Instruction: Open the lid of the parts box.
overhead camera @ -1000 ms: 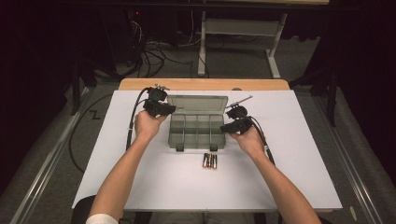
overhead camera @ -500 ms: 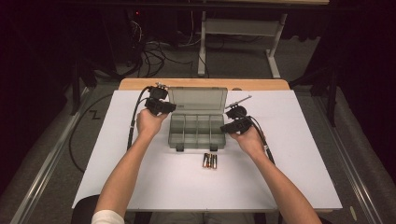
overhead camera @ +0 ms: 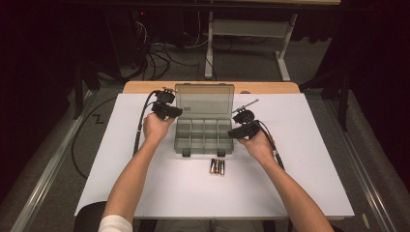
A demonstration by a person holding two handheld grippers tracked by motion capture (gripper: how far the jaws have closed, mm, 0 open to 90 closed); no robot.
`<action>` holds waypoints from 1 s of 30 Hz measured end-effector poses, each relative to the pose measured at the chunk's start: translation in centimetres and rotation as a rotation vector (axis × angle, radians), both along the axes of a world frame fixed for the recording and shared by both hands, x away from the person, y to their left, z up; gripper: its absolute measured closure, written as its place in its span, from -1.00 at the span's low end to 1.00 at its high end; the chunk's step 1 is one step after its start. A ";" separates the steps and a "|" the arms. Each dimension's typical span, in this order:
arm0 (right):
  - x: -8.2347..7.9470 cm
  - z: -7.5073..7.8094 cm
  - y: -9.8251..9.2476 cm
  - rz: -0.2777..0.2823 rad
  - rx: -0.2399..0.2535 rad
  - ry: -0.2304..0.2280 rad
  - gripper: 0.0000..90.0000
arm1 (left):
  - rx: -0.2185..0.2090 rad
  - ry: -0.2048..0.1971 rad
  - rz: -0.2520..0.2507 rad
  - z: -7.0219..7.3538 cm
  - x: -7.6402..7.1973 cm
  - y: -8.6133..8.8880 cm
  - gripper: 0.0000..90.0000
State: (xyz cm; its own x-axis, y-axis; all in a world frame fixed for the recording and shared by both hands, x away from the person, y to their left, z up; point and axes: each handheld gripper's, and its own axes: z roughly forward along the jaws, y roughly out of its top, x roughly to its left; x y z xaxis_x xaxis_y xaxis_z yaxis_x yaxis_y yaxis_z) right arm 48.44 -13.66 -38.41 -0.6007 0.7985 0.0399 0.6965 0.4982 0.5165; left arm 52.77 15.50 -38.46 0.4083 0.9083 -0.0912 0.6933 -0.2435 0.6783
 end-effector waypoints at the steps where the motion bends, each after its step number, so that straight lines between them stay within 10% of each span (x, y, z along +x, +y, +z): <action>1: 0.0 0.0 0.0 0.000 0.000 0.000 0.66 | 0.000 0.000 0.000 0.0 0.0 0.0 0.62; 30: 0.2 0.1 0.1 0.012 -0.009 0.009 0.66 | 0.001 0.061 0.005 -0.9 0.4 0.0 0.63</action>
State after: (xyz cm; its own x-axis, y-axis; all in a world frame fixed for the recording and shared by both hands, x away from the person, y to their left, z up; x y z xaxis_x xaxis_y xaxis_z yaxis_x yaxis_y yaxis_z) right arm 48.68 -13.61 -38.29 -0.6100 0.7915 0.0380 0.6949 0.5113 0.5056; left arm 53.18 15.50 -39.33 0.3978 0.9102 -0.1150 0.7343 -0.2407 0.6347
